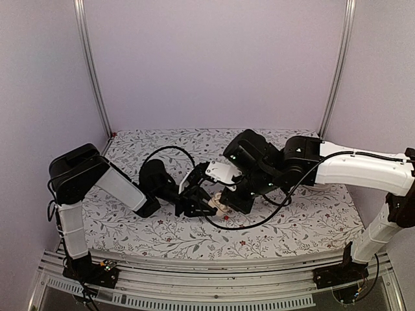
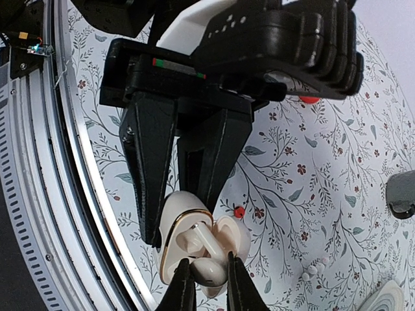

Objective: Insert the wireless bluetooth earbuds into the charging case
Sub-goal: Insert the left earbud into the left side groove of the charging case.

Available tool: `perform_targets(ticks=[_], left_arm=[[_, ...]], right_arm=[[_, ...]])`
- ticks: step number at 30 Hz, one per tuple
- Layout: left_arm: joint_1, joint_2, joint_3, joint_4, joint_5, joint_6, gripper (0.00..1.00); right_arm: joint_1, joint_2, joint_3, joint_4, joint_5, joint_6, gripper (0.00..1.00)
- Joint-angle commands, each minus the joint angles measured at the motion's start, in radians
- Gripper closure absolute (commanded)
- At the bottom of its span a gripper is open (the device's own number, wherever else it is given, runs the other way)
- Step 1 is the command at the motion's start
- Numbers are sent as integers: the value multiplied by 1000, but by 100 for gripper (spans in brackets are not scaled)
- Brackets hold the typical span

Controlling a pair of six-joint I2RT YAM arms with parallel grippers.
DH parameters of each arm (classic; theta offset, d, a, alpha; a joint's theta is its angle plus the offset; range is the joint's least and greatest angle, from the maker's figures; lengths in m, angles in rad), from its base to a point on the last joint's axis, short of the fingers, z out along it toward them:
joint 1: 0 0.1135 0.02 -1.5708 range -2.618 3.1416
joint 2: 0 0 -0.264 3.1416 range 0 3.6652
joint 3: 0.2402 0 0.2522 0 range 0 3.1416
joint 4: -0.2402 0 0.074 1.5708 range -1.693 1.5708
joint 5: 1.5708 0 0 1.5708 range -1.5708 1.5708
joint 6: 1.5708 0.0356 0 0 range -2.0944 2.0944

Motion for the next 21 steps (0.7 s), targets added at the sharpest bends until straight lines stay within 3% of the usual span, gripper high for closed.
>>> perform_targets(ticks=[1,21], left_arm=[[-31,-15,48,54,-5,10,100],[-38,25,68,57,12,-22,100]], right_arm=[[24,49,21,25,-19,-18,90],[74,68,17,36,52,-49,88]])
